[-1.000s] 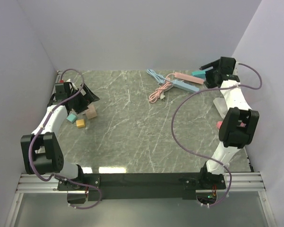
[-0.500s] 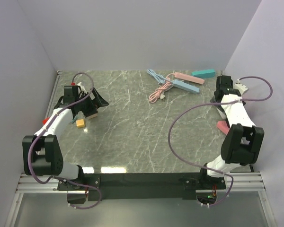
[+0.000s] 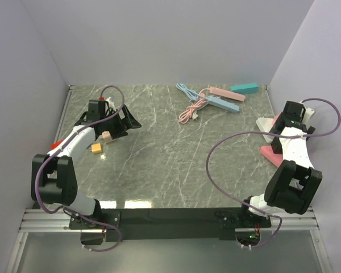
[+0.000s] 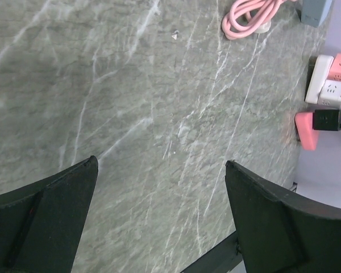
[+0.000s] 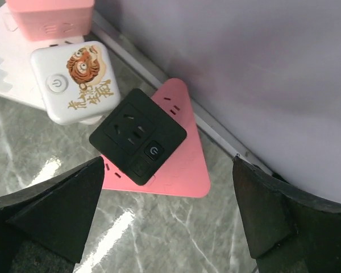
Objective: Pull the plug off the socket
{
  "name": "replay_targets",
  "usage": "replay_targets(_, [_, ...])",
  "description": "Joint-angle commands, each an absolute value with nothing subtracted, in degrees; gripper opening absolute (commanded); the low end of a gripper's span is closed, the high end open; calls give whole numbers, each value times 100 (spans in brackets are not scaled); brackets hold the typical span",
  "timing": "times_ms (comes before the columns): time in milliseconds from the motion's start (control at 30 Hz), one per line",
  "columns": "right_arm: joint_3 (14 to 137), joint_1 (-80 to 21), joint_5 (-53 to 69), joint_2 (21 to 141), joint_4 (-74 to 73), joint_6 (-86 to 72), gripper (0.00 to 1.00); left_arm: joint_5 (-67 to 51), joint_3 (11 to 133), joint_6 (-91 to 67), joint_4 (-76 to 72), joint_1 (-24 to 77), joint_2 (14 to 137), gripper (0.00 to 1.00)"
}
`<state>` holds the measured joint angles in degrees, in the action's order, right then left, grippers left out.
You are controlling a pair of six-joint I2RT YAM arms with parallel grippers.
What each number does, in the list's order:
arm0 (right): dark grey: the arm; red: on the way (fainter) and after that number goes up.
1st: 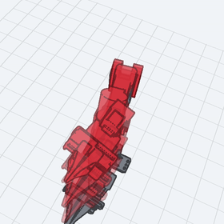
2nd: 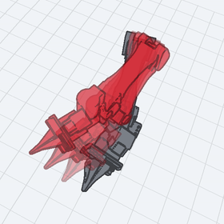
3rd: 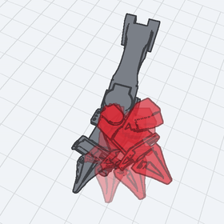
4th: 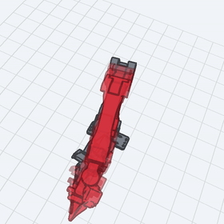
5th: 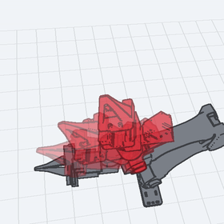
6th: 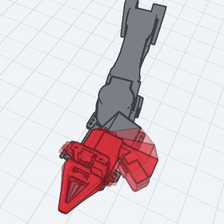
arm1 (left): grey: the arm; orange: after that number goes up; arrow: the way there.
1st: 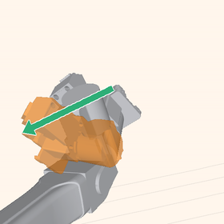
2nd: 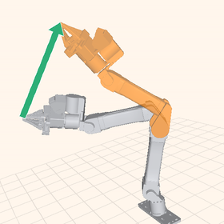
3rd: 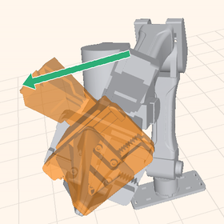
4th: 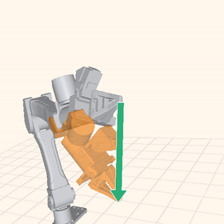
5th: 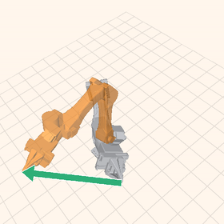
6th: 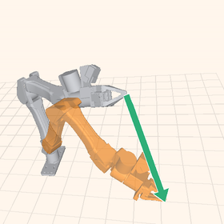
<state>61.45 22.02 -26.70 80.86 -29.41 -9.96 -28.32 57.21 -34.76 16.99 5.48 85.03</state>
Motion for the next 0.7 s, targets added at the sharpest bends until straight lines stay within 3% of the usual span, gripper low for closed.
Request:
replay_targets(0, [6135,2364,-1556,8129,-2470,-518,100,-3032,5959,-3577,1468,633,8613,99])
replay_targets(233, [6284,2505,-1020,8823,-2435,-501,100,-3059,5959,-3700,1274,650,8710,99])
replay_targets(667, [6582,2830,-1117,9369,-2470,-642,100,-3085,6170,-3683,1204,650,9088,99])
